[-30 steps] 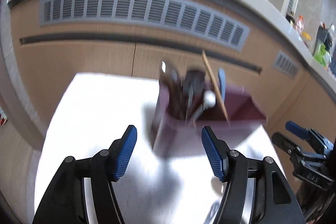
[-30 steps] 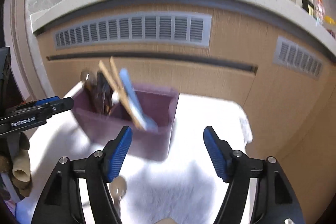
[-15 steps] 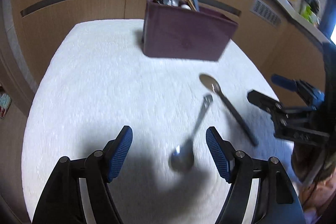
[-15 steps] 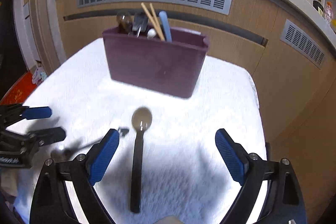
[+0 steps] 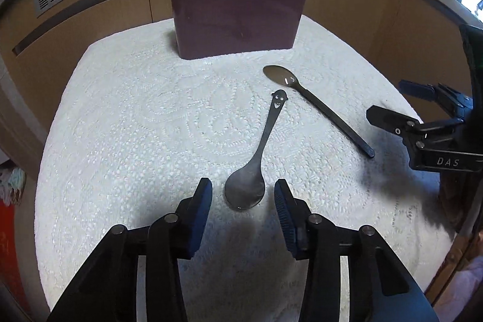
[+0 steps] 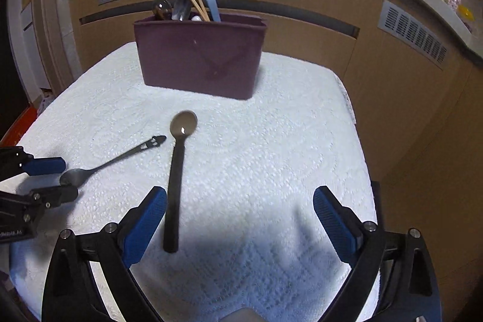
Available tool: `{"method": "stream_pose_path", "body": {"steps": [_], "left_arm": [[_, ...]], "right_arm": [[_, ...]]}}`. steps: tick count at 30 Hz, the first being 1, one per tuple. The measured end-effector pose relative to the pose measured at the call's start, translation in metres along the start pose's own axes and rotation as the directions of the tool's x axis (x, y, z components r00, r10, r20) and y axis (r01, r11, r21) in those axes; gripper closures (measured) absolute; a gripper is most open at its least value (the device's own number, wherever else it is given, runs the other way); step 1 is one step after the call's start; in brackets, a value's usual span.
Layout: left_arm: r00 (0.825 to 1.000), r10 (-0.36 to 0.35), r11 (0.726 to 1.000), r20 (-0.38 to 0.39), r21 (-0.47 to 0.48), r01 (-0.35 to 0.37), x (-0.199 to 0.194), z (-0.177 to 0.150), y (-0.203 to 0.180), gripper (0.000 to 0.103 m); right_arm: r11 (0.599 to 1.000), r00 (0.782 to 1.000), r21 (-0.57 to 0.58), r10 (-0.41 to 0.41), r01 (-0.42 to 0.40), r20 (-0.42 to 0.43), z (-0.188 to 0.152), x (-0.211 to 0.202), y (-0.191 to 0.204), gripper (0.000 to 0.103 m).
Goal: Organize utensils
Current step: 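Withdraw both open tools from the caddy toward the remaining spoons, then close the left tool on the metal spoon while the right tool grasps the brown-bowled spoon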
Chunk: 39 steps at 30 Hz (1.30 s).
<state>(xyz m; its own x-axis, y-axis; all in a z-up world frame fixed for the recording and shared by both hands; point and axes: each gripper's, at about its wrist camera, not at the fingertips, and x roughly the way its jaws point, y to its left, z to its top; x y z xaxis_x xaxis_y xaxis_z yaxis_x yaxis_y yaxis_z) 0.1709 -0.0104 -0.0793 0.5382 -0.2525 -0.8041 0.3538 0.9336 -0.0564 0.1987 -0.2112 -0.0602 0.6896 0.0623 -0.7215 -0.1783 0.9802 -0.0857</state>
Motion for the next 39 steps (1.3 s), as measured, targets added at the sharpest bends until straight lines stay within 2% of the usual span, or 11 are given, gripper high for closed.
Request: {"method": "stream_pose_path", "body": {"steps": [3, 9, 11, 17, 23, 27, 29, 31, 35, 37, 39], "left_arm": [[1.000, 0.004, 1.000, -0.009, -0.005, -0.004, 0.004, 0.003, 0.000, 0.060], [1.000, 0.008, 0.999, 0.009, -0.039, -0.008, 0.004, 0.004, 0.004, 0.074], [1.000, -0.001, 0.998, 0.019, -0.059, 0.002, 0.002, 0.005, 0.006, 0.074], [0.994, 0.005, 0.998, 0.106, -0.064, 0.002, -0.023, 0.014, 0.005, 0.074], [0.972, 0.031, 0.996, 0.233, -0.087, -0.011, -0.051, 0.043, 0.013, 0.074], [0.959, 0.034, 0.993, 0.280, -0.119, 0.000, -0.053, 0.060, 0.022, 0.074], [0.957, 0.030, 0.991, 0.290, -0.132, 0.009, -0.050, 0.067, 0.025, 0.074], [0.955, 0.024, 0.991, 0.297, -0.132, 0.017, -0.049, 0.071, 0.027, 0.074], [0.953, 0.012, 0.990, 0.304, -0.135, 0.031, -0.047, 0.077, 0.031, 0.074], [0.952, 0.006, 0.989, 0.305, -0.145, 0.040, -0.047, 0.079, 0.034, 0.074], [0.952, 0.005, 0.987, 0.307, -0.152, 0.044, -0.046, 0.079, 0.036, 0.074]], "right_arm": [[1.000, 1.000, 0.029, 0.010, -0.009, -0.026, -0.008, 0.008, -0.006, 0.007], [0.999, 0.999, 0.044, 0.026, -0.025, -0.022, -0.010, 0.008, -0.007, 0.007], [0.999, 0.999, 0.043, 0.026, -0.025, -0.023, -0.010, 0.009, -0.006, 0.007], [0.998, 0.999, 0.049, 0.033, -0.032, -0.022, -0.010, 0.009, -0.008, 0.007], [0.998, 0.998, 0.028, 0.058, -0.058, 0.008, 0.005, 0.005, -0.004, 0.007], [0.989, 0.989, 0.005, 0.146, -0.146, -0.012, 0.034, 0.019, 0.007, 0.007], [0.985, 0.984, -0.020, 0.171, -0.172, -0.045, 0.047, 0.034, 0.017, 0.012], [0.981, 0.980, -0.058, 0.178, -0.183, -0.086, 0.058, 0.051, 0.031, 0.032], [0.978, 0.972, -0.102, 0.166, -0.185, -0.169, 0.073, 0.087, 0.052, 0.037], [0.977, 0.967, -0.101, 0.164, -0.186, -0.196, 0.074, 0.098, 0.057, 0.057], [0.974, 0.967, -0.115, 0.174, -0.197, -0.185, 0.075, 0.093, 0.062, 0.074]]}}
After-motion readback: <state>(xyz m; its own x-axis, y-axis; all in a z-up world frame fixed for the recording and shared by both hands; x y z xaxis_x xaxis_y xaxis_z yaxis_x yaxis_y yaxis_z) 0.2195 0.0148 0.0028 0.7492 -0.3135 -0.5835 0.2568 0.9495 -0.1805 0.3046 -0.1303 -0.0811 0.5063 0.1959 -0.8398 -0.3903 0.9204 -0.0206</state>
